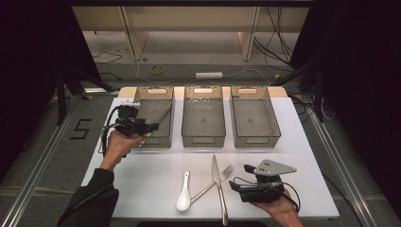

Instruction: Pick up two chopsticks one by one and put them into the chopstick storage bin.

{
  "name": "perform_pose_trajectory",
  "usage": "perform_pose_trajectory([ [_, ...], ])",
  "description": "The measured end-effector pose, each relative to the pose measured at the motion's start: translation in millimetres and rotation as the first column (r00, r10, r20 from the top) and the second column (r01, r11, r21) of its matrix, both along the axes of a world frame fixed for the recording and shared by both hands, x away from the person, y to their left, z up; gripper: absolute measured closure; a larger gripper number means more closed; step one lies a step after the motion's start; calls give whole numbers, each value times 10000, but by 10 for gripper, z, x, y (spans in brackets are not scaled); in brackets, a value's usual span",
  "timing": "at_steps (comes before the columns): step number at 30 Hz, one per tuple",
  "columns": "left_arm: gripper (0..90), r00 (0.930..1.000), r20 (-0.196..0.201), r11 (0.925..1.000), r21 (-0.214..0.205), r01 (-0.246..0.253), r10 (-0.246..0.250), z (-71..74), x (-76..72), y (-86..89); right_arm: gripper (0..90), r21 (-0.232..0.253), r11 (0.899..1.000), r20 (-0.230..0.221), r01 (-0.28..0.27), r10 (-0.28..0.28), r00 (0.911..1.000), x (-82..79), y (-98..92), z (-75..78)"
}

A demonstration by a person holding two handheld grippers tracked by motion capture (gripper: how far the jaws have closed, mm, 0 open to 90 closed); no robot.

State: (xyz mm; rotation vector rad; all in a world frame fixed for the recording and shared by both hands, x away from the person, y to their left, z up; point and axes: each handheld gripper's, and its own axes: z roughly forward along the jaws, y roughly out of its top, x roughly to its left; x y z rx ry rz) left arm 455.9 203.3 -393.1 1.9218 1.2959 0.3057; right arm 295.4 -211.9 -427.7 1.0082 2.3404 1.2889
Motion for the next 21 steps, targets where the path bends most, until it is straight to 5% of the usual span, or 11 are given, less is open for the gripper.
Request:
perform_pose_trajectory([
  [13, 215, 9913, -747, 9935, 276, 1103, -1080, -17, -353, -312, 234, 76, 9999, 102, 127, -127, 9999, -16, -12, 13],
  [21, 193, 9879, -887, 9913, 213, 1299, -1275, -35, -515, -415, 234, 115, 9998, 124, 153, -154, 9998, -9, -16, 7],
])
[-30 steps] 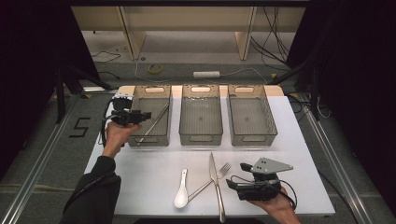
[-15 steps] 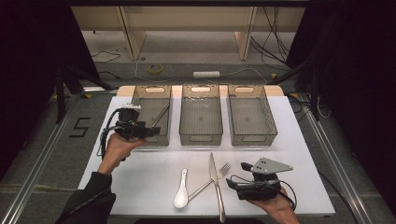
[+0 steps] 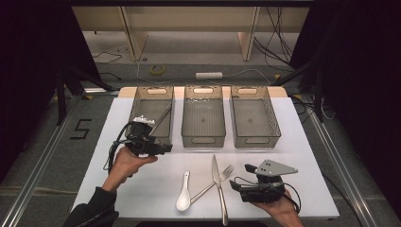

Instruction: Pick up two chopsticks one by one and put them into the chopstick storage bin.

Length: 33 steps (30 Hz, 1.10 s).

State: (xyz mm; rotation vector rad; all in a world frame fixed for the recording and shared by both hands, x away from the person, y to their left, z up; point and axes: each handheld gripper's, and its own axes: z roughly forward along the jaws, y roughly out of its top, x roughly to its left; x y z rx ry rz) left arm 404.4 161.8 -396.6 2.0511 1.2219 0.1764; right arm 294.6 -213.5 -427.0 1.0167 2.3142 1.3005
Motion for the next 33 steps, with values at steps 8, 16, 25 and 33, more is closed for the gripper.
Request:
perform_pose_trajectory([
  [8, 185, 9995, -221, 9997, 128, 224, -221, -81, -89, -92, 234, 150, 9998, 34, 117, -117, 9999, 4, -36, 2],
  [16, 176, 9984, -429, 9991, 178, 378, -370, -181, -186, -190, 223, 262, 9995, 90, 196, -198, 9998, 9, -53, 6],
  [25, 164, 9952, -685, 9967, 354, 724, -698, -256, -274, -290, 196, 275, 9989, 126, 385, -389, 9992, -10, -68, 14],
  [33, 164, 9909, -1047, 9942, 575, 914, -850, -328, -325, -382, 196, 275, 9989, 127, 378, -381, 9992, -11, -60, 10],
])
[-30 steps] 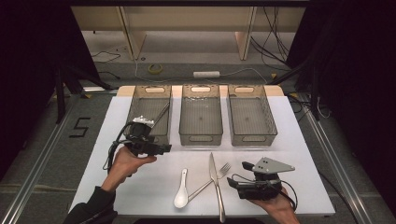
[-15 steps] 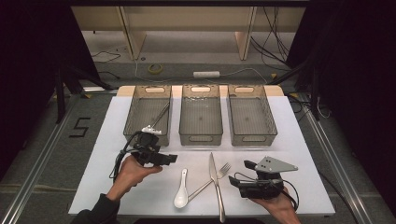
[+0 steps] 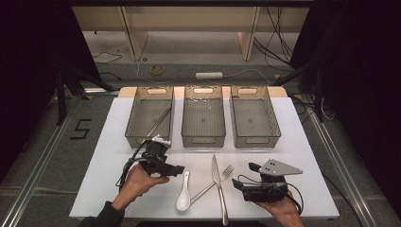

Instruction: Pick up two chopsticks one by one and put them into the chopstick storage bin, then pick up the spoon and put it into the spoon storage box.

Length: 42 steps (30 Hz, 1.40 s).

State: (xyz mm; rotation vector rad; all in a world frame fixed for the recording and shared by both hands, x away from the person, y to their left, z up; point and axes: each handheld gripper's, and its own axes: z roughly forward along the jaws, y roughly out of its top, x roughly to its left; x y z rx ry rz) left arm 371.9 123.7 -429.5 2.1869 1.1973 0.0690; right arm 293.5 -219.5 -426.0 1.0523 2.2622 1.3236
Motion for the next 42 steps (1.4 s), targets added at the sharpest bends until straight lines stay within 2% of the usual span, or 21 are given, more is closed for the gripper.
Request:
perform_pose_trajectory([
  [7, 164, 9989, -312, 9991, 227, 360, -352, -87, -60, -139, 196, 2, 10000, -29, 28, -28, 10000, -3, -5, 5],
  [18, 185, 9957, -745, 9953, 747, 610, -554, -233, -92, -297, 196, -24, 10000, -48, -41, 41, 10000, 2, -2, -3],
  [24, 247, 9916, -987, 9917, 889, 926, -837, -304, -108, -387, 197, -102, 9999, -53, -40, 39, 10000, -8, -2, -4],
  [29, 312, 9891, -1054, 9863, 1183, 1150, -1027, -352, -127, -417, 199, -192, 9998, -43, -77, 76, 10000, -11, 29, -7],
  [30, 324, 9886, -1115, 9876, 1087, 1130, -1009, -358, -133, -423, 199, -211, 9997, -52, -87, 86, 9999, -14, 37, -7],
  [36, 409, 9844, -1219, 9826, 1201, 1419, -1272, -378, -154, -437, 201, -276, 9995, -37, -142, 141, 9999, -25, 53, -1],
  [42, 467, 9865, -990, 9787, 1465, 1439, -1303, -381, -167, -451, 205, -315, 9994, -44, -144, 143, 9999, -28, 60, 0],
])
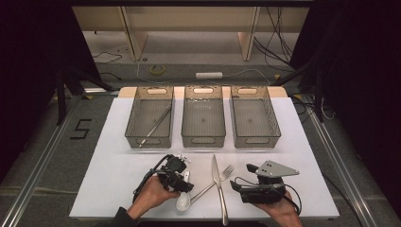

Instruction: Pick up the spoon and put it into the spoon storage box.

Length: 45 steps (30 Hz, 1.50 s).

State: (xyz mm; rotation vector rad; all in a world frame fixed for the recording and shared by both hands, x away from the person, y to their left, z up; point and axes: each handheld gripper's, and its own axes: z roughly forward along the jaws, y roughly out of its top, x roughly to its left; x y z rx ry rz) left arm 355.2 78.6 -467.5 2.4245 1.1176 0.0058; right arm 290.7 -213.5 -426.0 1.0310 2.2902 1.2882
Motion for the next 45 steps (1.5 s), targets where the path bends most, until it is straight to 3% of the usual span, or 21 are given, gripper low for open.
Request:
perform_pose_trajectory([
  [12, 623, 9970, 667, 9971, 675, 336, -381, -3, -36, -55, 208, -59, 10000, 2, 5, -5, 10000, -1, 8, -1],
  [18, 713, 9958, 781, 9958, 819, 414, -478, -2, -25, -41, 209, -63, 10000, 28, -5, 5, 10000, -4, 8, 1],
  [23, 749, 9960, 759, 9965, 726, 422, -478, -4, -10, -25, 210, -58, 10000, 57, 11, -10, 10000, -7, 4, 5],
  [31, 756, 9924, 811, 9939, 668, 875, -928, 23, 3, 1, 210, -58, 10000, 58, 12, -11, 10000, -7, -5, 8],
  [39, 758, 9883, 1139, 9947, 285, 987, -1014, 109, 8, 54, 210, -37, 10000, 39, 13, -12, 10000, -9, -8, 9],
  [45, 759, 9896, 1243, 9967, -266, 768, -730, 183, 46, 131, 210, -36, 10000, 37, 10, -10, 10000, -7, -8, 8],
])
